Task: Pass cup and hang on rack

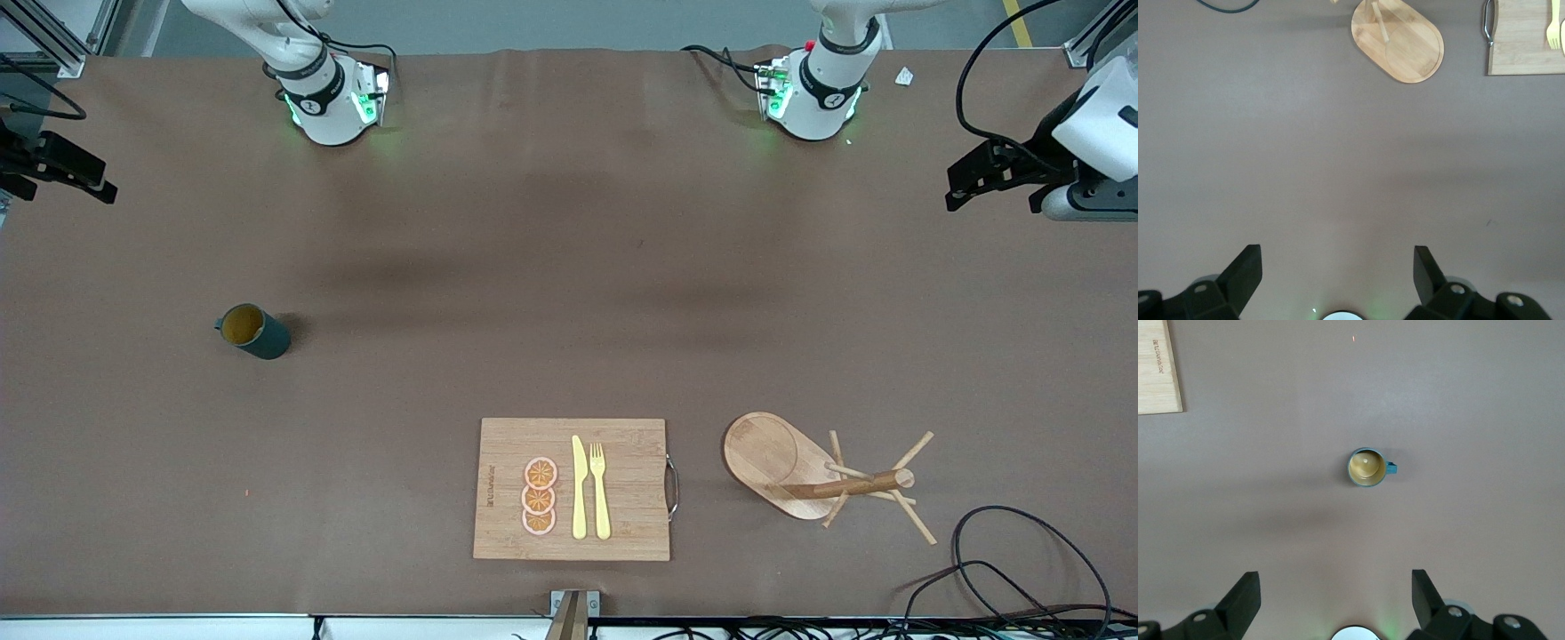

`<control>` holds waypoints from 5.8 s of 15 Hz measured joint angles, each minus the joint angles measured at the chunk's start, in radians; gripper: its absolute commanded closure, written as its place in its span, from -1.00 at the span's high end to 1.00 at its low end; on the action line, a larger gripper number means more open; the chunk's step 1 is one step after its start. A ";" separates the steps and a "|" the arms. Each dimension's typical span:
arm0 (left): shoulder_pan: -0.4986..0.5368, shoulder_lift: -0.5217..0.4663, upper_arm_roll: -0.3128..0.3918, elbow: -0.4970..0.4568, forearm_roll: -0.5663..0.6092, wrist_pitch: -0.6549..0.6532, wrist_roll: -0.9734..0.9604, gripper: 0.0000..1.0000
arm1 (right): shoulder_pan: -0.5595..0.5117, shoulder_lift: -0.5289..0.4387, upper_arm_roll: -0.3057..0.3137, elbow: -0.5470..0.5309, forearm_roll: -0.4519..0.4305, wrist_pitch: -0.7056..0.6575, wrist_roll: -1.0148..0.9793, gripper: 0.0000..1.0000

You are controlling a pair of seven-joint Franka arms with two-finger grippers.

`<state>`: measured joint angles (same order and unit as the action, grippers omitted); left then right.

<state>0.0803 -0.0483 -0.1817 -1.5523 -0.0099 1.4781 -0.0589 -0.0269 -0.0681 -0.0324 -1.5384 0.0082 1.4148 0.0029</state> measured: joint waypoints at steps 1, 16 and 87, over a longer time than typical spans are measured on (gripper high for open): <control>0.000 0.001 0.000 0.007 0.000 0.000 0.000 1.00 | 0.000 0.000 0.000 0.000 0.000 0.000 0.000 1.00; 0.001 0.025 0.001 0.014 0.000 -0.005 -0.002 1.00 | -0.030 0.286 -0.002 -0.062 0.000 0.292 -0.443 1.00; -0.002 0.032 -0.003 0.035 -0.003 0.019 -0.001 1.00 | 0.889 0.744 0.015 0.005 -0.025 0.832 0.301 1.00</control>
<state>0.0783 -0.0168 -0.1850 -1.5171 -0.0124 1.4967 -0.0602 0.8621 0.6761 -0.0170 -1.5335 -0.0169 2.2466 0.3036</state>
